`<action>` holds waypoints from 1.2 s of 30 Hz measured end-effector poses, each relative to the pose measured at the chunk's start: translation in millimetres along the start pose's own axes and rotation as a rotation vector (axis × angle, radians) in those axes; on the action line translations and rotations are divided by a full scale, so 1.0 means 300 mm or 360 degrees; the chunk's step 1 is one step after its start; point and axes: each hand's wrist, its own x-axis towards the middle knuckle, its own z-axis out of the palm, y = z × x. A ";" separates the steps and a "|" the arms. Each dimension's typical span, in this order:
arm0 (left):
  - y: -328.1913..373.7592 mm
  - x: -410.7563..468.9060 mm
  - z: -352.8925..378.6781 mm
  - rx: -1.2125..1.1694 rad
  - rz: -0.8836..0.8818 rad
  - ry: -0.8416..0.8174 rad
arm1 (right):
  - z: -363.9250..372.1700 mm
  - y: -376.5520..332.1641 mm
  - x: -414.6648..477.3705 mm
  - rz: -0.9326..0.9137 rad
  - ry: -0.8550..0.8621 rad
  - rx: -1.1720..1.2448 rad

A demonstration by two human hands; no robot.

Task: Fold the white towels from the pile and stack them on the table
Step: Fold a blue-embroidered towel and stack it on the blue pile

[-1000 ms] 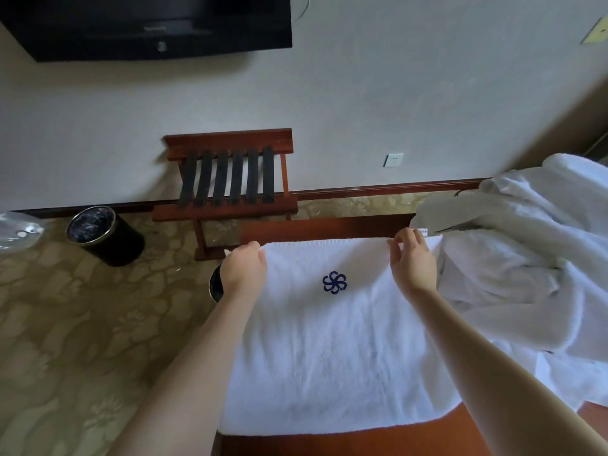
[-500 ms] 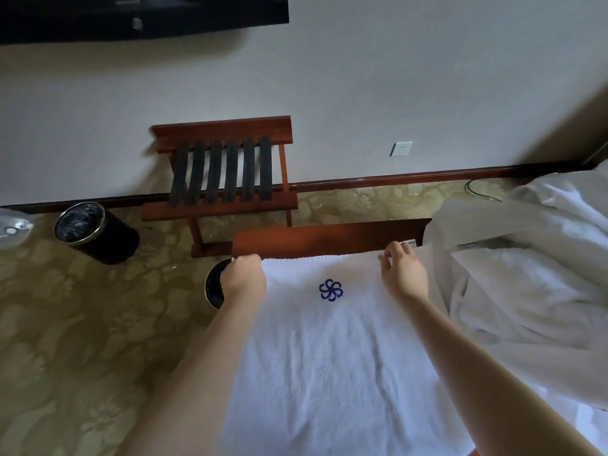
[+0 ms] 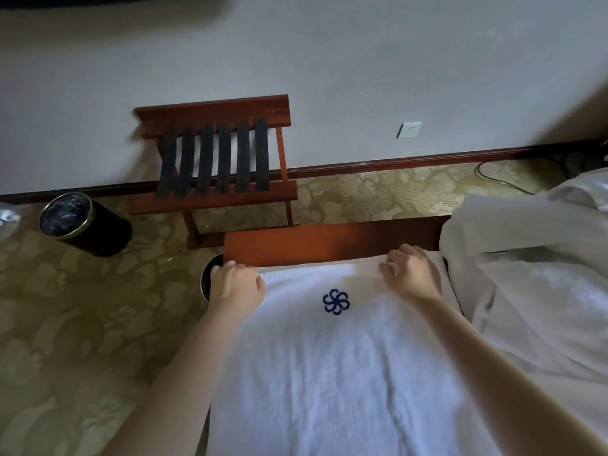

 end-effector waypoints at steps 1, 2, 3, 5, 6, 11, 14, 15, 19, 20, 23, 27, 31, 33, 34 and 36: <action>-0.003 -0.008 0.009 0.0040 0.0026 -0.0026 | 0.006 0.003 -0.002 -0.0050 -0.0042 -0.0059; -0.003 -0.014 0.019 0.0066 0.0037 -0.0047 | 0.011 0.004 -0.002 -0.0077 -0.0051 -0.0097; 0.000 -0.018 0.027 0.0079 0.0029 -0.0060 | 0.014 0.003 -0.001 -0.0082 -0.0036 -0.0113; 0.007 -0.020 0.038 0.0085 0.0003 -0.0039 | 0.016 -0.003 0.003 -0.0074 0.0004 -0.0137; 0.009 -0.018 0.040 0.0075 -0.0001 -0.0004 | 0.017 -0.005 0.004 -0.0077 0.0023 -0.0156; 0.014 -0.003 0.020 0.0018 0.0036 0.0167 | 0.022 -0.007 0.010 -0.0106 0.0067 -0.0224; 0.026 -0.008 0.002 0.0010 0.0089 0.0266 | 0.031 -0.004 0.009 -0.0042 0.0122 -0.0193; 0.028 -0.010 -0.002 -0.0002 0.0101 0.0309 | 0.034 -0.001 0.008 -0.0019 0.0144 -0.0175; 0.037 -0.016 -0.009 -0.0022 0.0133 0.0334 | 0.041 0.009 0.005 -0.0066 0.0157 -0.0136; 0.040 -0.018 -0.012 -0.0028 0.0127 0.0332 | 0.042 0.011 0.007 -0.0068 0.0176 -0.0124; 0.035 -0.021 -0.020 -0.0097 0.0131 0.0388 | 0.039 0.017 0.014 -0.0047 0.0298 -0.0047; 0.023 -0.021 -0.027 -0.0085 0.0156 0.0440 | 0.041 0.032 0.007 -0.0050 0.0307 0.0001; 0.032 -0.028 -0.013 0.0013 0.0183 0.0339 | 0.049 0.043 0.005 -0.0115 0.0216 -0.0044; 0.031 -0.029 -0.004 0.0019 0.0188 0.0315 | 0.048 0.049 0.008 -0.0119 0.0209 -0.0045; 0.030 -0.028 -0.002 0.0026 0.0192 0.0307 | 0.048 0.051 0.009 -0.0123 0.0212 -0.0051; 0.026 -0.025 -0.001 0.0035 0.0191 0.0317 | 0.052 0.048 0.010 -0.0127 0.0218 -0.0074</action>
